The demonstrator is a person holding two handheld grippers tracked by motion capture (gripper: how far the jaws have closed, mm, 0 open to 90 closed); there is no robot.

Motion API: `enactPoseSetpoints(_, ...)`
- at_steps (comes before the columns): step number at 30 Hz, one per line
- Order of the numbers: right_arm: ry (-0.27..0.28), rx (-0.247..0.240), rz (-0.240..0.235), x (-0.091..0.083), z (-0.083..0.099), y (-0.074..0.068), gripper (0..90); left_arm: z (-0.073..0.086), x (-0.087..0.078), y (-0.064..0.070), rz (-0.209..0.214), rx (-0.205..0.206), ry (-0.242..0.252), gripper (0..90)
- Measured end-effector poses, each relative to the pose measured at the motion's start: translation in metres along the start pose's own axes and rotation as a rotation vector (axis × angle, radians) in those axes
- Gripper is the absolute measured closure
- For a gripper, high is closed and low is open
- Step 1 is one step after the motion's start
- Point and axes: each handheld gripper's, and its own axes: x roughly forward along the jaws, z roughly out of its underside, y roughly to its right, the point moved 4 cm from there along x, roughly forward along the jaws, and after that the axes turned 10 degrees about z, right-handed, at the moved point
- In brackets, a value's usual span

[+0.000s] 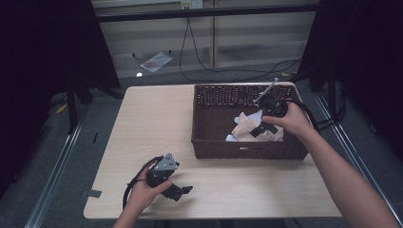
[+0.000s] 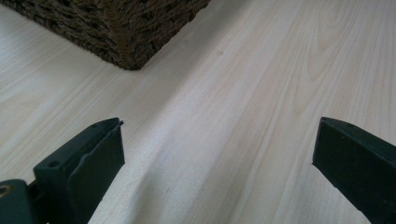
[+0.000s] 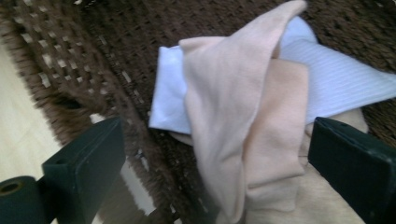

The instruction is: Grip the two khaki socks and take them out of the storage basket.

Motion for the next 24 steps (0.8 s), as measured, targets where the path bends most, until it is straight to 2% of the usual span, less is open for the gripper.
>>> enactPoseSetpoints(2, -0.005, -0.001, 0.012, 0.003, 0.0, -0.001, 6.5, 0.0, 0.0, 0.0, -0.001, 0.001, 0.0, 1.9)
enactPoseSetpoints(6, -0.025, -0.011, 0.027, 0.009, -0.001, -0.001, 16.3, 0.0, 0.0, 0.0, -0.001, 0.001, 0.0, 1.9)
enactPoseSetpoints(13, -0.03, 0.021, 0.029, 0.018, -0.004, 0.001, 32.7, 0.0, -0.001, 0.0, -0.003, 0.0, 0.011, 1.9)
enactPoseSetpoints(18, -0.022, 0.063, 0.01, 0.026, 0.003, 0.011, 45.4, 0.0, -0.001, 0.0, -0.005, 0.003, 0.006, 1.9)
enactPoseSetpoints(24, -0.024, 0.051, -0.011, 0.029, 0.008, 0.014, 59.1, -0.001, 0.001, 0.0, -0.003, -0.003, 0.008, 1.9)
